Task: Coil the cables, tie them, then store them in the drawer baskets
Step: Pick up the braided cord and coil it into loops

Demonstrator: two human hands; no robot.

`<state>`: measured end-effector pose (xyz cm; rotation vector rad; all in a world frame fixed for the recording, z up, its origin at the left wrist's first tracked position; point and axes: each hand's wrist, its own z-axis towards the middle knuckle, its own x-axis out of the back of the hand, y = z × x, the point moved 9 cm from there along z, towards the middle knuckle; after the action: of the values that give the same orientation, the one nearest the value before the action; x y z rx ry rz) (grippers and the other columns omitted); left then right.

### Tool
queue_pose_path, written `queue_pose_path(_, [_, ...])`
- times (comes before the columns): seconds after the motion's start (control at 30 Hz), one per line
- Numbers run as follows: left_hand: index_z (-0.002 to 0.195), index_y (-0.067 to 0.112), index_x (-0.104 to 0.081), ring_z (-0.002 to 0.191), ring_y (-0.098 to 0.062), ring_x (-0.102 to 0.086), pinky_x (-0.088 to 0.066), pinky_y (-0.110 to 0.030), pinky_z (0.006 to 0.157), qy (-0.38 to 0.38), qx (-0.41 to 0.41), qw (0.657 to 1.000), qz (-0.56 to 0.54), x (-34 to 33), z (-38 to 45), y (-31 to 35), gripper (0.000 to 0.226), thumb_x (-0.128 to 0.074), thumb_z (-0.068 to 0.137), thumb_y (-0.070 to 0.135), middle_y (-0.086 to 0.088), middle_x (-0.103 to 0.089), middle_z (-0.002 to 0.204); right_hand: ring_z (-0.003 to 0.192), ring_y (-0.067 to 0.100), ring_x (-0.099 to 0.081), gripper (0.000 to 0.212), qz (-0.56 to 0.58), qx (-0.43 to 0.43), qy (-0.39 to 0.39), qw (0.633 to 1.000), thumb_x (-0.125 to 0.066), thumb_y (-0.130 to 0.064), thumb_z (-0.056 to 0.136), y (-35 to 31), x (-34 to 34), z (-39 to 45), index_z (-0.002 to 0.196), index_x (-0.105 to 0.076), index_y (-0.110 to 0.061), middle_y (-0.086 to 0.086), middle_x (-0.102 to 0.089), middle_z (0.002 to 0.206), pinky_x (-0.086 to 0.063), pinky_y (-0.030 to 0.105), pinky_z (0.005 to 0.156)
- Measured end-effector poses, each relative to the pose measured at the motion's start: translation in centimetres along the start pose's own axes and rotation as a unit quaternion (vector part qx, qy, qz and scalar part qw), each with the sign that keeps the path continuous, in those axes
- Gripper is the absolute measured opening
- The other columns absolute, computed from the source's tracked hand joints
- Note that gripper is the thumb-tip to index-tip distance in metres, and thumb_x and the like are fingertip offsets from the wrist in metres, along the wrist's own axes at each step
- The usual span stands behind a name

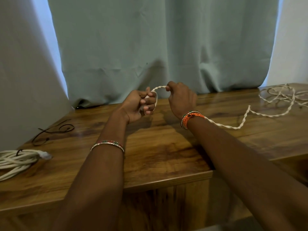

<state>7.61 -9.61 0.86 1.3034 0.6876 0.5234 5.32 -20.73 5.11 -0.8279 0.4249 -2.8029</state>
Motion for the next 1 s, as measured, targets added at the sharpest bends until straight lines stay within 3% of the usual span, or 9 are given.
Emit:
queue_pose_path(0.27, [0.078,0.016,-0.041,0.041,-0.002,-0.035,-0.036,-0.015,0.042,-0.028,-0.04,0.993,0.104,-2.8,0.9,0.0,0.028,-0.025,0.1,0.009,0.011,-0.042,0.052,0.09,0.035,-0.061,0.022,-0.021,-0.075,-0.021,0.997,-0.04,-0.012,0.094,2.9,-0.5,0.4,0.101,-0.059,-0.022,0.01,-0.064,0.099,-0.035,0.033,0.064])
queue_pose_path(0.4, [0.073,0.018,-0.037,0.037,-0.003,-0.032,-0.03,-0.015,0.04,0.064,-0.121,0.988,0.07,-1.1,1.5,1.5,0.033,-0.023,0.096,0.0,0.01,-0.04,0.046,0.109,0.034,-0.057,0.026,-0.061,-0.033,-0.179,0.981,-0.046,-0.009,0.091,0.0,-2.9,-1.7,0.113,-0.056,-0.017,0.012,-0.061,0.117,-0.044,0.037,0.083])
queue_pose_path(0.53, [0.069,0.02,-0.033,0.033,-0.004,-0.032,-0.028,-0.015,0.038,0.159,-0.183,0.969,-0.043,2.1,0.9,2.9,0.036,-0.02,0.091,-0.005,0.01,-0.04,0.041,0.123,0.034,-0.049,0.033,-0.112,0.089,-0.362,0.921,-0.043,-0.008,0.095,-5.2,-2.7,-7.4,0.125,-0.049,0.004,0.019,-0.051,0.134,-0.039,0.036,0.096])
queue_pose_path(0.6, [0.068,0.02,-0.031,0.033,-0.004,-0.033,-0.029,-0.015,0.039,0.183,-0.189,0.961,-0.089,3.4,0.5,2.9,0.036,-0.019,0.089,-0.007,0.01,-0.04,0.041,0.116,0.033,-0.054,0.029,-0.118,0.164,-0.326,0.924,-0.041,-0.012,0.096,-8.3,-2.3,-9.1,0.119,-0.055,0.0,0.018,-0.056,0.126,-0.044,0.036,0.09])
queue_pose_path(0.7, [0.067,0.02,-0.028,0.032,-0.005,-0.032,-0.028,-0.015,0.039,0.218,-0.162,0.958,-0.088,4.6,0.5,2.2,0.036,-0.018,0.09,-0.006,0.009,-0.038,0.042,0.109,0.027,-0.058,0.024,-0.107,0.199,-0.276,0.934,-0.042,-0.016,0.097,-10.6,-2.1,-9.5,0.113,-0.058,-0.009,0.011,-0.059,0.12,-0.045,0.033,0.08])
queue_pose_path(0.83, [0.066,0.018,-0.028,0.029,-0.006,-0.031,-0.026,-0.013,0.035,0.272,-0.099,0.957,0.002,6.3,-0.1,1.2,0.034,-0.022,0.099,0.008,0.003,-0.034,0.048,0.096,0.026,-0.06,0.017,-0.072,0.219,-0.195,0.953,-0.05,-0.022,0.092,-10.4,0.9,-8.8,0.104,-0.059,-0.014,0.007,-0.062,0.108,-0.032,0.029,0.067])
queue_pose_path(0.9, [0.065,0.018,-0.028,0.03,-0.006,-0.03,-0.024,-0.015,0.034,0.289,-0.072,0.953,0.055,6.5,-0.3,0.6,0.035,-0.023,0.099,0.01,0.001,-0.029,0.056,0.076,0.023,-0.056,0.014,-0.03,0.24,-0.149,0.959,-0.05,-0.026,0.091,-10.3,2.3,-8.5,0.096,-0.059,-0.016,0.006,-0.063,0.095,-0.029,0.027,0.06])
queue_pose_path(1.0, [0.065,0.018,-0.03,0.03,-0.006,-0.029,-0.023,-0.019,0.038,0.3,-0.049,0.948,0.093,5.3,-0.1,-0.1,0.035,-0.027,0.099,0.01,0.002,-0.033,0.05,0.059,0.015,-0.042,0.012,-0.009,0.298,-0.172,0.939,-0.045,-0.028,0.094,-10.9,2.3,-9.2,0.09,-0.052,-0.018,0.003,-0.061,0.084,-0.019,0.026,0.048])
